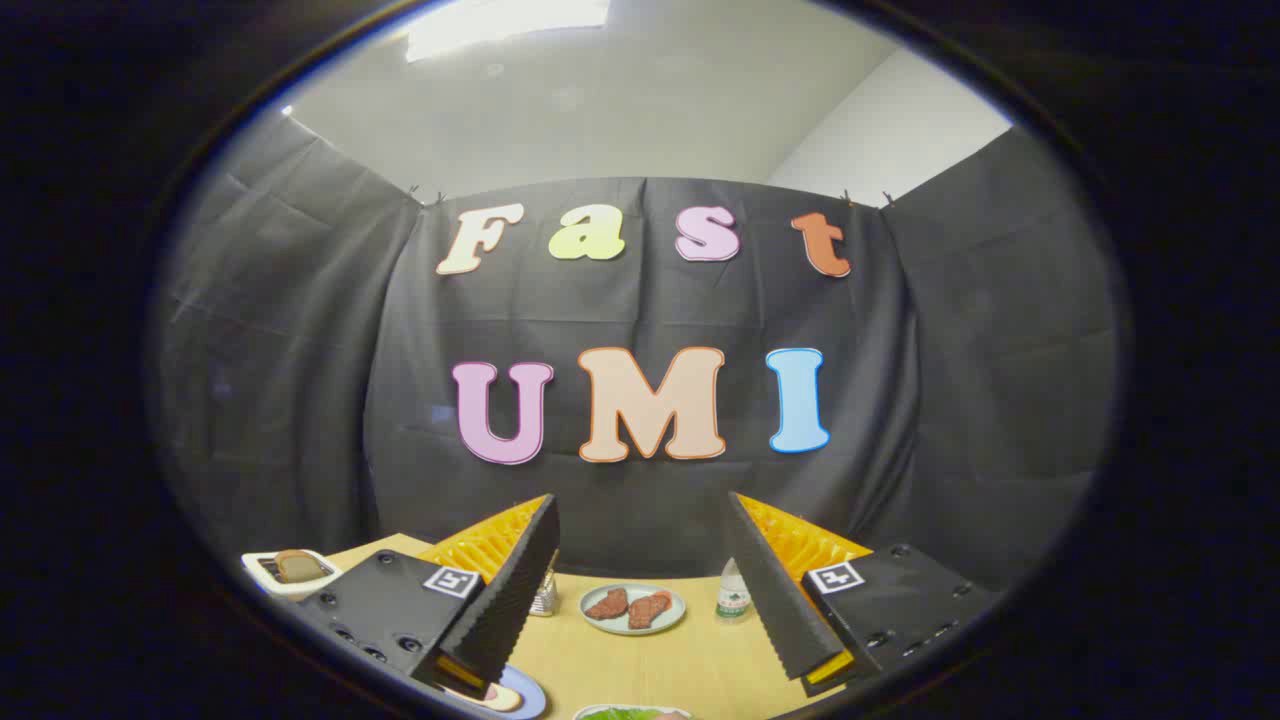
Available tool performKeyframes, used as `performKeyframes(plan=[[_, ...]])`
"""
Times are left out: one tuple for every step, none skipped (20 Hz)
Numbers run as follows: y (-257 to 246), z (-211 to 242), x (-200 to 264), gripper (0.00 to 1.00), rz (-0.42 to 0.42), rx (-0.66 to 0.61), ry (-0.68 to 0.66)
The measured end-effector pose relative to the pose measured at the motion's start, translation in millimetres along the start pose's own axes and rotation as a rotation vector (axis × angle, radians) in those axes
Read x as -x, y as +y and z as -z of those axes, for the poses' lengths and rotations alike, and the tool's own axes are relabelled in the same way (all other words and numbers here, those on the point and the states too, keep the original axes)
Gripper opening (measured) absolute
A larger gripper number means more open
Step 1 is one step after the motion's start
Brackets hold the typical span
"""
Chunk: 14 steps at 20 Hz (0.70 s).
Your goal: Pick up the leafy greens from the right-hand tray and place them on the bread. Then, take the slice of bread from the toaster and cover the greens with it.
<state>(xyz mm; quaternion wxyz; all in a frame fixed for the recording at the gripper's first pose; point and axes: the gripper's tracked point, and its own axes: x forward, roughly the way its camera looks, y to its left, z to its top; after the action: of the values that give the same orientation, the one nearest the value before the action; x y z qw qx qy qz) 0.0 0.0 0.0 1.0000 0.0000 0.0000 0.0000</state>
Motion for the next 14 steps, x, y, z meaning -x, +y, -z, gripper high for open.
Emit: performKeyframes(plan=[[-0.7,0.8,0.1,1.0,-0.001,0.002,0.0],[-0.8,1.0,-0.4,1.0,-0.003,0.002,0.0],[-0.6,0.8,-0.2,1.0,-0.005,-0.002,0.001],[-1.3,0.6,-0.7,1.0,-0.005,-0.006,0.001],[-2.6,1.9,-1.4,1.0,-0.005,-0.009,0.004],[-2.7,3.4,-1.2,1.0,-0.007,-0.013,0.006],[-3.3,3.8,-0.9,1.0,-0.008,-0.016,0.008],[-4.3,4.1,-0.2,1.0,-0.007,-0.018,0.008],[-5.3,3.8,-0.5,1.0,-0.007,-0.019,0.008],[-6.5,3.6,-0.8,1.0,-0.006,-0.02,0.008],[-7.3,4.4,0.1,1.0,-0.006,-0.021,0.009],[-8.4,4.6,0.3,1.0,-0.005,-0.022,0.009],[-9.6,4.7,0.5,1.0,-0.004,-0.024,0.009],[-11.0,5.3,0.7,1.0,-0.003,-0.026,0.01]])
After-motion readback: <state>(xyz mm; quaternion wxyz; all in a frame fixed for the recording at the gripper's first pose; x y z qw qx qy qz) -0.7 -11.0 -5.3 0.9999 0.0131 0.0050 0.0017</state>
